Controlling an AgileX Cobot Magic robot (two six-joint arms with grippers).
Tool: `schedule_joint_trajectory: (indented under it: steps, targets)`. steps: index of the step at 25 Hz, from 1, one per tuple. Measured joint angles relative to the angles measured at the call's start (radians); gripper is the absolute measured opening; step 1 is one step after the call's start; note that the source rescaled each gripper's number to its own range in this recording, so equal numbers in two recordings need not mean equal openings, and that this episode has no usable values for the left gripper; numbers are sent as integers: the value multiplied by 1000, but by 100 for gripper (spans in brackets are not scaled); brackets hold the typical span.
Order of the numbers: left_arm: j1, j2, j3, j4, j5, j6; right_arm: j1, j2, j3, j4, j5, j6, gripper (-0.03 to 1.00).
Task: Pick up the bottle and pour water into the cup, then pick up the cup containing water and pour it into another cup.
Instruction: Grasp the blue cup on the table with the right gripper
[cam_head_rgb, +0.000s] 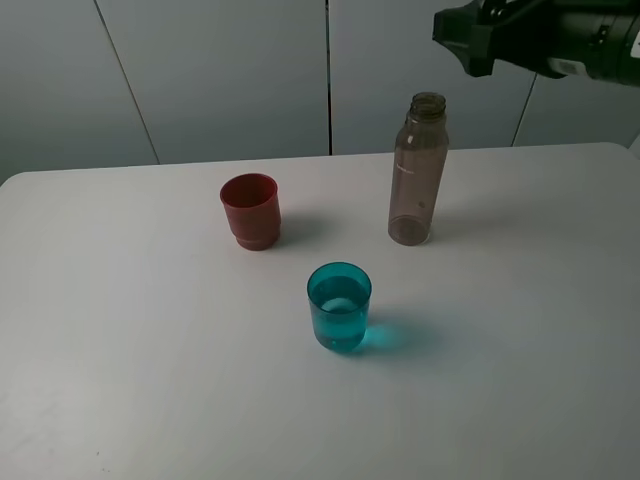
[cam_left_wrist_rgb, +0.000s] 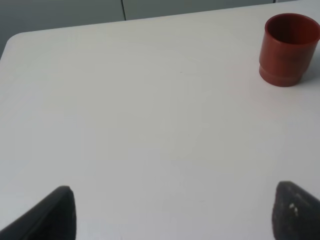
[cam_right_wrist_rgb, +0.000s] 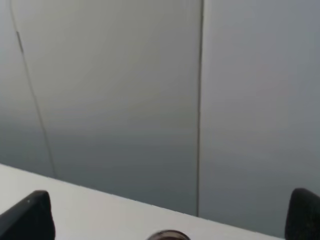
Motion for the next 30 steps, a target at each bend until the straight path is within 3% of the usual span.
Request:
schedule_joint_trajectory:
  steps: [6,11,16,23,30]
  targets:
    - [0,0,0,0,0,0,0,-79,0,407,324,-487,100]
    - [0,0,0,0,0,0,0,-227,0,580,523,-680,100]
    - [0,0,0,0,0,0,0,-437,0,622,780,-706,100]
    - [0,0,0,0,0,0,0,-812,0,633,1182,-625,100]
    - [0,0,0,0,0,0,0,-1145,0,627,1427,-610,100]
